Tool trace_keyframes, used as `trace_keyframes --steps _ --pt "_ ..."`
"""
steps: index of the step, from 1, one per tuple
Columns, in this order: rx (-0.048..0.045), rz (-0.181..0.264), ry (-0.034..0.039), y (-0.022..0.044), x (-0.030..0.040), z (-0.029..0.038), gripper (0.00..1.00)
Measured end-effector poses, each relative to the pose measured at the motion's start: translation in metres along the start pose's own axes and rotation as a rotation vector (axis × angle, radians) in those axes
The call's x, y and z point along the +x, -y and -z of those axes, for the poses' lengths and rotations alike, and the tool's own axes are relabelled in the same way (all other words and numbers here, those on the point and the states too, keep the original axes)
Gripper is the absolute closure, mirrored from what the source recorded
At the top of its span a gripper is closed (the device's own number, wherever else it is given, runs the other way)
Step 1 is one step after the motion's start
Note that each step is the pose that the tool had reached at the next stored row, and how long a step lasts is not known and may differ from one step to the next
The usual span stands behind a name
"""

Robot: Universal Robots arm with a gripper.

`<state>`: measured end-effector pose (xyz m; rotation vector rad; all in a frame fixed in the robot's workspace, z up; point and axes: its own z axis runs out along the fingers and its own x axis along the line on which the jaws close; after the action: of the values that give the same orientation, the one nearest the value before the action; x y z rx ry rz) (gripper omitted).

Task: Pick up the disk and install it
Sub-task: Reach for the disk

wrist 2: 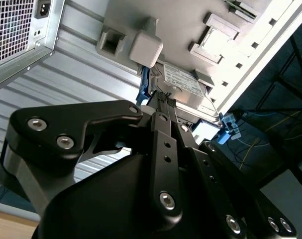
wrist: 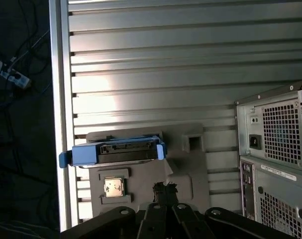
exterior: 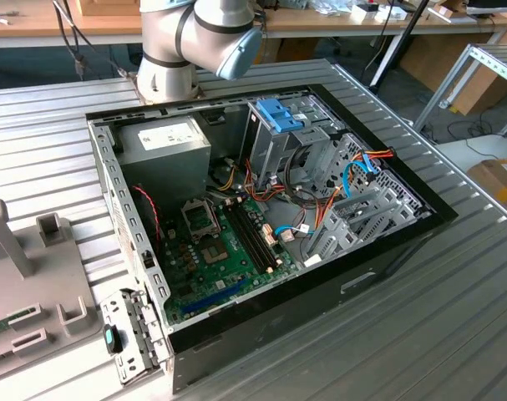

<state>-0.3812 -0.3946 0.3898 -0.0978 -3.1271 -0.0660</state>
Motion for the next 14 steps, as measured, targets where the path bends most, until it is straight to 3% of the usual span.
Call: trace_keyframes --steps 4,7,10,14 --pt "0.0004 0.035 -0.0015 -0.0022 0.0005 -0.0004 0.89" --pt "0.0006 0.047 -0.0019 -0.0072 0.0049 -0.0014 0.89" --pt "0.0007 0.049 -0.0021 -0.0113 0.0226 -0.0034 0.89" --pt "0.0007 0.049 -0.0021 -0.0107 0.0428 -0.0051 0.89"
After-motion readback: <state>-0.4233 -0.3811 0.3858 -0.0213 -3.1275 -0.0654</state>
